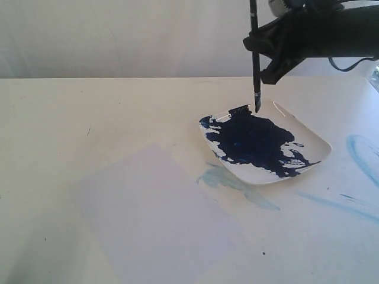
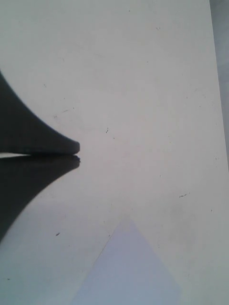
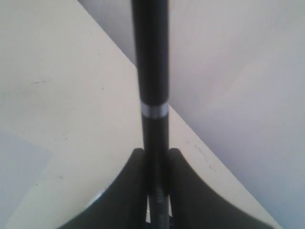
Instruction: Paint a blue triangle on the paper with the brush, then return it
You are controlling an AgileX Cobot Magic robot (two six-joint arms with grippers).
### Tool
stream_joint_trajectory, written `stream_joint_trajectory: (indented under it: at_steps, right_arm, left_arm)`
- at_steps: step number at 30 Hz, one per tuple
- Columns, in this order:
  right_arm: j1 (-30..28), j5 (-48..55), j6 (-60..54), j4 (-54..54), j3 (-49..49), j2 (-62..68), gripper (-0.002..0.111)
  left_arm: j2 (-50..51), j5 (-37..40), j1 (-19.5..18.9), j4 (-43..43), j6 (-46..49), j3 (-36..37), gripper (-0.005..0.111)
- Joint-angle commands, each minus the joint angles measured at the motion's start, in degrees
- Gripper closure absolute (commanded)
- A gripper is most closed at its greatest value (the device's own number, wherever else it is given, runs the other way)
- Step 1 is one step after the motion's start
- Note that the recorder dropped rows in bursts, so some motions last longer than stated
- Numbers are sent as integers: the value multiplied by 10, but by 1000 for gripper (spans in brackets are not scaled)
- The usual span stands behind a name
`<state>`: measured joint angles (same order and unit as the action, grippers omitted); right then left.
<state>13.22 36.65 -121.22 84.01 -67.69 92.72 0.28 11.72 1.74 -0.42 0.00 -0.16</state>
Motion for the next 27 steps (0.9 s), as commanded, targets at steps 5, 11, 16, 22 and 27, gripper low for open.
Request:
stream_joint_trajectory:
  at_steps: [5, 11, 16, 22, 27]
  right_arm:
    - [-50, 36, 83, 104, -2, -6, 108]
    - [-59, 36, 122, 103, -1, 6, 108]
    - [-59, 35, 133, 103, -1, 27, 108]
    - [-59, 16, 139, 103, -1, 55, 108]
    - [-59, -11, 166, 104, -1, 79, 108]
  left_arm:
    - [-3, -1, -1, -4, 0, 2, 107]
    - [-3, -1, -1, -4, 0, 2, 107]
    - [-3, -1, -1, -4, 0, 2, 107]
    - [-3, -1, -1, -4, 0, 2, 107]
    - [-3, -1, -1, -4, 0, 2, 107]
